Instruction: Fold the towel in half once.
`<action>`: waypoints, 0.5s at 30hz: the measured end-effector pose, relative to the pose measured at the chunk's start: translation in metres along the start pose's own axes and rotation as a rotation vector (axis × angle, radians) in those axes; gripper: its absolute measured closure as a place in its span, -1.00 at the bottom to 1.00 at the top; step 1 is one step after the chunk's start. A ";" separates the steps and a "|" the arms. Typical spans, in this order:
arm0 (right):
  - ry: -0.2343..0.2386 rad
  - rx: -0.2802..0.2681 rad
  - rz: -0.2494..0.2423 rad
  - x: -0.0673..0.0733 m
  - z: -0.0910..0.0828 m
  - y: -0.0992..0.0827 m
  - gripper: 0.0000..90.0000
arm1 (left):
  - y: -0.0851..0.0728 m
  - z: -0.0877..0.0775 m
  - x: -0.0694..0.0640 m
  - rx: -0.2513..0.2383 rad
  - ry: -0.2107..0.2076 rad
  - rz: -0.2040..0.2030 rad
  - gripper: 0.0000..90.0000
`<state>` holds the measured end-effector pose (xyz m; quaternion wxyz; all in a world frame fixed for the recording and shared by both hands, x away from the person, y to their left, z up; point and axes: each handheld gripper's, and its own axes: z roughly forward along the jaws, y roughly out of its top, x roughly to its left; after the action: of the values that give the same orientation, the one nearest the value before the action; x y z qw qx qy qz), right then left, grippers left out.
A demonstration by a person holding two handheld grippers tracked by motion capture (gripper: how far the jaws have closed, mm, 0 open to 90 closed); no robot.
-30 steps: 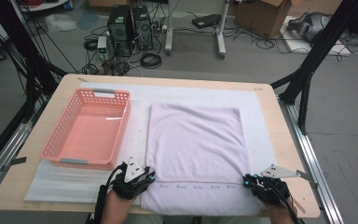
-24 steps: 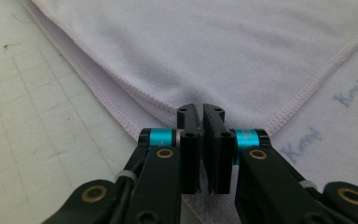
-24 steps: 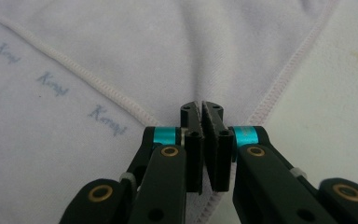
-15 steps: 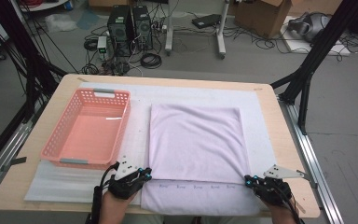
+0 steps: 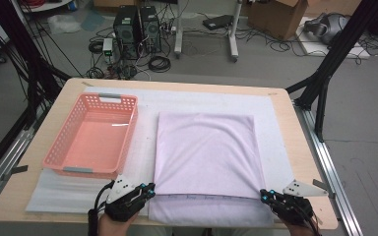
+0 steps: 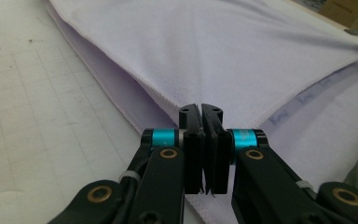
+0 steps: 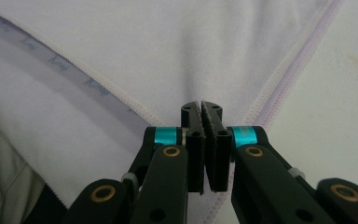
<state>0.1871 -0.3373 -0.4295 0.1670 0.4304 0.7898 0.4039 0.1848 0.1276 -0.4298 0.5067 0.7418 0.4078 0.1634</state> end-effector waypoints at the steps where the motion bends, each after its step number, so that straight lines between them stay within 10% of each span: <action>1: 0.005 -0.003 0.000 0.002 -0.003 0.000 0.96 | -0.001 -0.002 -0.002 -0.001 -0.002 -0.001 0.93; 15: 0.056 0.010 -0.002 0.021 -0.028 -0.025 0.96 | -0.025 -0.031 -0.025 0.024 -0.013 -0.023 0.93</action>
<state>0.1445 -0.3417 -0.4297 0.1430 0.4189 0.7965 0.4119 0.1387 0.1313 -0.4342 0.5020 0.7443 0.4149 0.1480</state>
